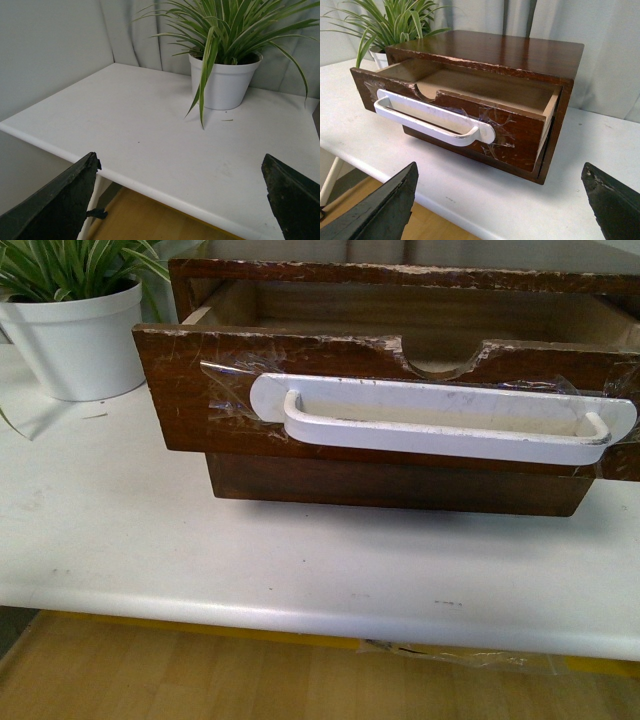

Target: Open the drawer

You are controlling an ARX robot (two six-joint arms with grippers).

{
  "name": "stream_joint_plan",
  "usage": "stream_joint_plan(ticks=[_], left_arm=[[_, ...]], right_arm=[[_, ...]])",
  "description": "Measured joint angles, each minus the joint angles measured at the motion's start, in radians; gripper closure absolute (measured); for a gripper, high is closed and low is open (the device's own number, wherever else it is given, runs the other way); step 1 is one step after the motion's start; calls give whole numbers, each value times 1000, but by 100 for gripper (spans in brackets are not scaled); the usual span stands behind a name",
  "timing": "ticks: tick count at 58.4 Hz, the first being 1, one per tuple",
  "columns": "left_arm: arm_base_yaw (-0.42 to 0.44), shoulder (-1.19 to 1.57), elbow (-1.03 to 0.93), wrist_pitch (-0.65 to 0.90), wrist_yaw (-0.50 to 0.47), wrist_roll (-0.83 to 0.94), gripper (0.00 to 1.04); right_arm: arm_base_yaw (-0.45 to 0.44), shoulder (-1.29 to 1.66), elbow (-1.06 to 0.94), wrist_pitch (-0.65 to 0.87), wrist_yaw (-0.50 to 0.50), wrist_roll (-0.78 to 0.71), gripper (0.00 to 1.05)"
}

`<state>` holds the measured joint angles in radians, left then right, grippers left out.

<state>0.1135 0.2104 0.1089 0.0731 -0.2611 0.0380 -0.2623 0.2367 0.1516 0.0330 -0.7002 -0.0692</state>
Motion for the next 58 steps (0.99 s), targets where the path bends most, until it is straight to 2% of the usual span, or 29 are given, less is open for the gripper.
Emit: stream_joint_plan(ticks=[2,4,6,7,9,11,14,17,20,21,23,30,33,58], left_arm=[[2,-2,-1,0,8,-6,6],[37,-28,-1,-22,130,-14,11],[84,-64,-10,-52,277,-18,18],[91,-72,-13,-56,309,-19,20],[101,-101,-20,-62,396,-21,27],[98,-110,-21,-62,429,-25,33],[82,-121,-25,-63,444,-26,42],[63,-131,-30,-67,435,-26,51],[24,-142,-38,-72,381,-28,61],[-14,-147,-43,-76,318,-30,67],[-74,-155,-50,-77,272,-33,76],[-109,-164,-60,-78,262,-35,99],[-109,-168,-63,-77,260,-40,101],[-111,-208,-97,-76,263,-40,101]], right_arm=[[0,-2,0,1,0,3,9],[11,-8,-1,-3,31,9,10],[53,-41,-5,-27,157,23,14],[92,-62,-12,-40,262,27,17],[151,-95,-27,-49,389,35,23],[208,-124,-43,-51,529,43,30],[246,-146,-46,-50,629,48,39],[254,-154,-49,-48,682,50,48],[257,-161,-63,-48,700,55,58],[256,-163,-69,-48,700,56,64],[257,-167,-77,-48,698,56,73],[259,-181,-87,-43,696,57,96],[259,-185,-93,-43,699,56,104],[259,-232,-145,-37,699,58,103]])
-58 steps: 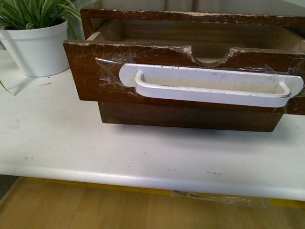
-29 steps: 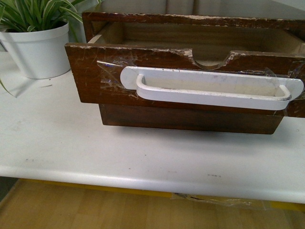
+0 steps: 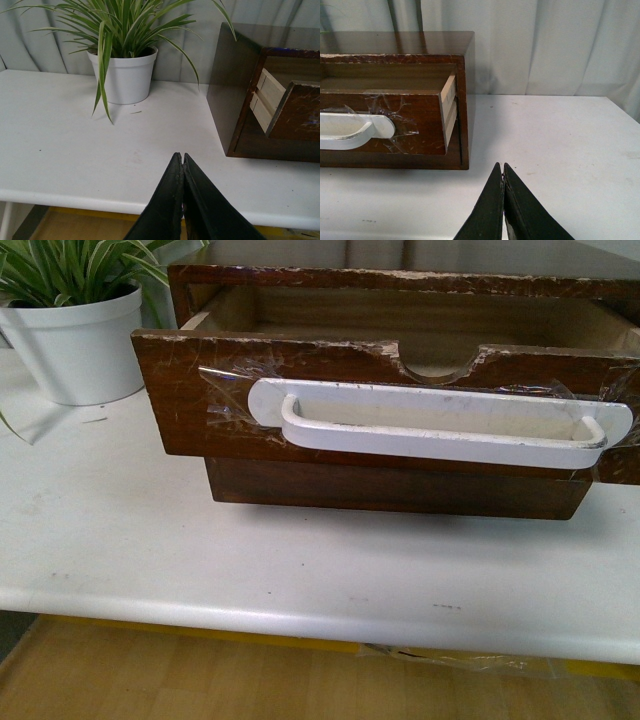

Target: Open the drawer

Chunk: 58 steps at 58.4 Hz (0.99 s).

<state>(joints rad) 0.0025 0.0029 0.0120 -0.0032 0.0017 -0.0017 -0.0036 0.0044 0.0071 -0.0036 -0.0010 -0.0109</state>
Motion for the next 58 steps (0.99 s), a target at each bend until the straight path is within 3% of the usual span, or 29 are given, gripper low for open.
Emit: stream_joint_plan(ticks=[19,46,49,58], left_arm=[[0,0,0,0,-2,0,98],[0,0,0,0,-2,0,16],[0,0,0,0,-2,0,5],[0,0,0,0,-2,0,6]], right_arm=[[0,0,0,0,0,0,103],[0,0,0,0,-1,0,23],[0,0,0,0,0,0,9],[0,0,0,0,-1,1,9]])
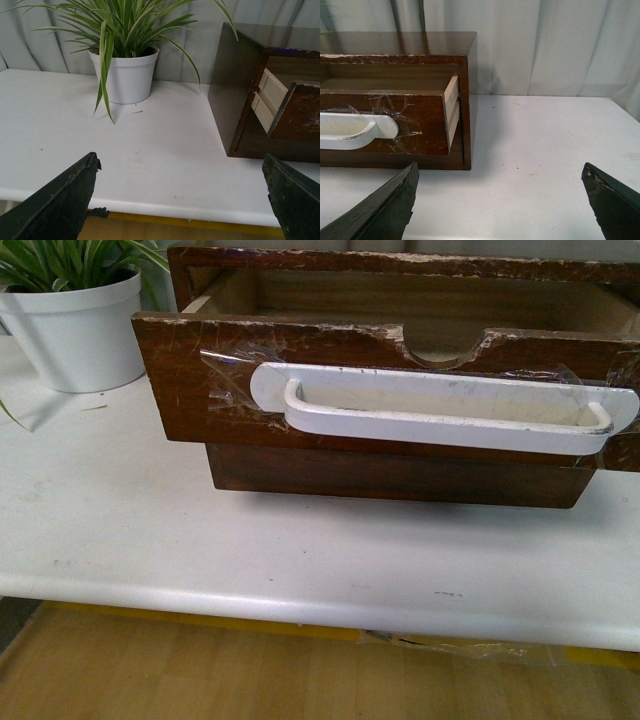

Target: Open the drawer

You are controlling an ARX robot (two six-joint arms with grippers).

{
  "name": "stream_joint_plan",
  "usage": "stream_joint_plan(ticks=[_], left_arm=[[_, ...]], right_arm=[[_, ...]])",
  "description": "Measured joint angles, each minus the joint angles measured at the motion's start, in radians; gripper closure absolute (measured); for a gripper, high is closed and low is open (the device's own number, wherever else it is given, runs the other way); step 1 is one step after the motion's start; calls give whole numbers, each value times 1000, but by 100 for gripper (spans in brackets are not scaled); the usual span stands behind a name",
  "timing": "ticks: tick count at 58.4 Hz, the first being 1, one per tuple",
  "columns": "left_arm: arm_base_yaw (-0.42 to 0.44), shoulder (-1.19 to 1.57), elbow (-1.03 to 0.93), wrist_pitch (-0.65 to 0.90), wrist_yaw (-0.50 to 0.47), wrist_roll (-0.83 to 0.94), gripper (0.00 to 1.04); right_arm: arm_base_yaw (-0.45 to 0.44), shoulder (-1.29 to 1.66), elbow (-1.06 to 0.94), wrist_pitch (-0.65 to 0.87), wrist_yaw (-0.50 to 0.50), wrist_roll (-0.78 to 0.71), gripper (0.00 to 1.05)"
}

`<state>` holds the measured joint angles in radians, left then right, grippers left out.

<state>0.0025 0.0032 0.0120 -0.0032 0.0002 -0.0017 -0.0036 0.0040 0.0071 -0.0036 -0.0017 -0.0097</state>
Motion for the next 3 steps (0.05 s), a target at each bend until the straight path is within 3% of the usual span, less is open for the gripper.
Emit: stream_joint_plan(ticks=[3], left_arm=[[0,0,0,0,0,0,6]], right_arm=[[0,0,0,0,0,0,9]])
